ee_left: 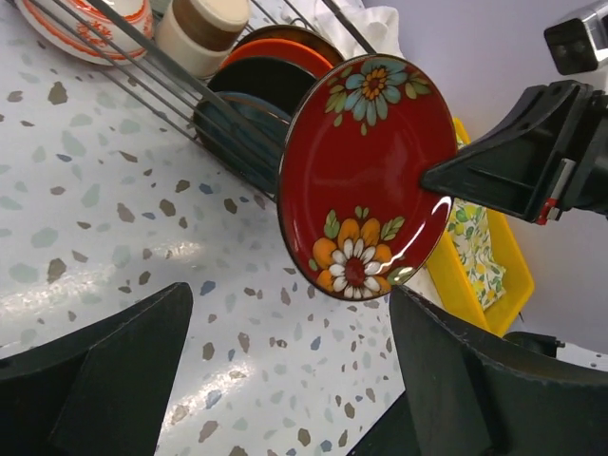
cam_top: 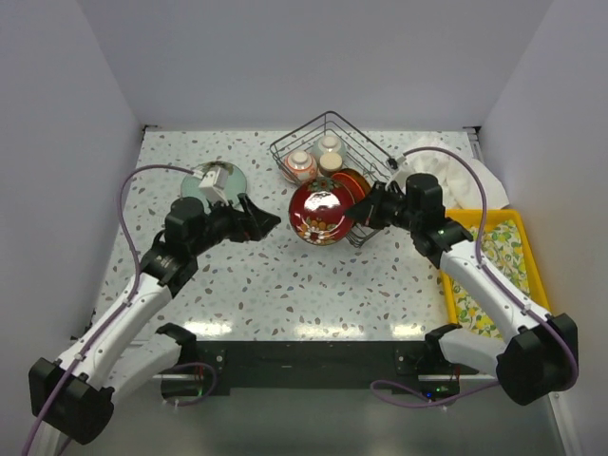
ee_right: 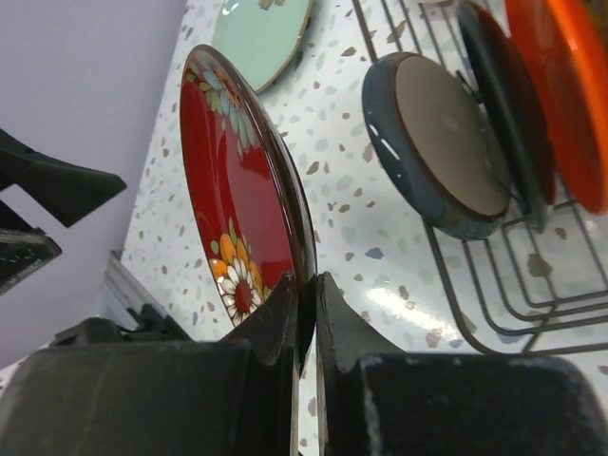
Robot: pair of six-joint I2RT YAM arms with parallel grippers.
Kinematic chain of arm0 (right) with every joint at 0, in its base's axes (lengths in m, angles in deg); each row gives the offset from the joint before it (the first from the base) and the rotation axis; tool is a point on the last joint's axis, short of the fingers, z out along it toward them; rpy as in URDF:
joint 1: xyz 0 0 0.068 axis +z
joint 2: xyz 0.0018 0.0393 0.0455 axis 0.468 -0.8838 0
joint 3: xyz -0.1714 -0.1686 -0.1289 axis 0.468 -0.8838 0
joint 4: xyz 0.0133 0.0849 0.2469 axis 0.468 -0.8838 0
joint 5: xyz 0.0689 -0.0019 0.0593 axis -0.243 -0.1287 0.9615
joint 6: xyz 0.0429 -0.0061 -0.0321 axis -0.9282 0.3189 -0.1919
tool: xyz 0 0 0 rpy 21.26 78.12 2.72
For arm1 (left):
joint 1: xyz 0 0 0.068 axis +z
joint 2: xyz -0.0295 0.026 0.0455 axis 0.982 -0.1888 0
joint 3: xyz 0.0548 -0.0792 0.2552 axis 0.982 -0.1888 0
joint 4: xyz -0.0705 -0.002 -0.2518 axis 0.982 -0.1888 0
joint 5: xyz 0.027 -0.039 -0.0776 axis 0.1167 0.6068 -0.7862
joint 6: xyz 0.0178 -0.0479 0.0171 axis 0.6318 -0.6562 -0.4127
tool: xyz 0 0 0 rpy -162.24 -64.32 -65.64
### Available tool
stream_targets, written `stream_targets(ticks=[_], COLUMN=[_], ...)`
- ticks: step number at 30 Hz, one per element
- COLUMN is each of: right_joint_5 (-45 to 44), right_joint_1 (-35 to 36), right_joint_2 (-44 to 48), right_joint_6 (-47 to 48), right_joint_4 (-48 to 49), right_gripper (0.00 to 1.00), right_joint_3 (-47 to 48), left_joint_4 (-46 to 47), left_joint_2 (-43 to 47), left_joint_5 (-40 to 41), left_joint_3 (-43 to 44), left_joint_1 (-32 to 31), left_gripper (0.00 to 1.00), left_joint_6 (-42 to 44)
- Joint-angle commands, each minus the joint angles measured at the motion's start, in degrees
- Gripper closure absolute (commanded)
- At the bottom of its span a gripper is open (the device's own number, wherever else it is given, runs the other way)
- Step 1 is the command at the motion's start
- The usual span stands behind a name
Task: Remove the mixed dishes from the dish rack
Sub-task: Pick up the plate from the dish rack.
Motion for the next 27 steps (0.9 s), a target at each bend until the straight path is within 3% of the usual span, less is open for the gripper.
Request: stream_targets(ticks=[1, 16, 23, 27], right_joint_5=[6.65, 8.41, 8.59, 8.67], right_joint_1=[0.94, 1.47, 1.56, 1.56], right_joint_2=[2.19, 2.28, 1.66, 1.31], right_joint_6=[-9.21, -14.4, -16.42, -17.12], right_joint_4=[14.86, 21.72, 24.27, 25.41], right_gripper=[1.0, 1.0, 1.0, 1.0], right_joint_3=[-2.33, -6.91, -8.14, -8.75], left_joint_4=[9.12, 11.58, 16.76, 18.79], left_joint_2=[-1.27, -8.83, -10.15, -10.67], left_joint_5=[5.36, 12.14, 10.47, 10.29], left_joint_3=[-1.15, -1.24, -3.0, -4.23], left_joint_1=[-4.54, -10.27, -10.62, -10.71], left_gripper=[0.12, 0.31, 0.59, 0.67], left_joint_6=[-3.54, -7.15, -9.35, -11.37])
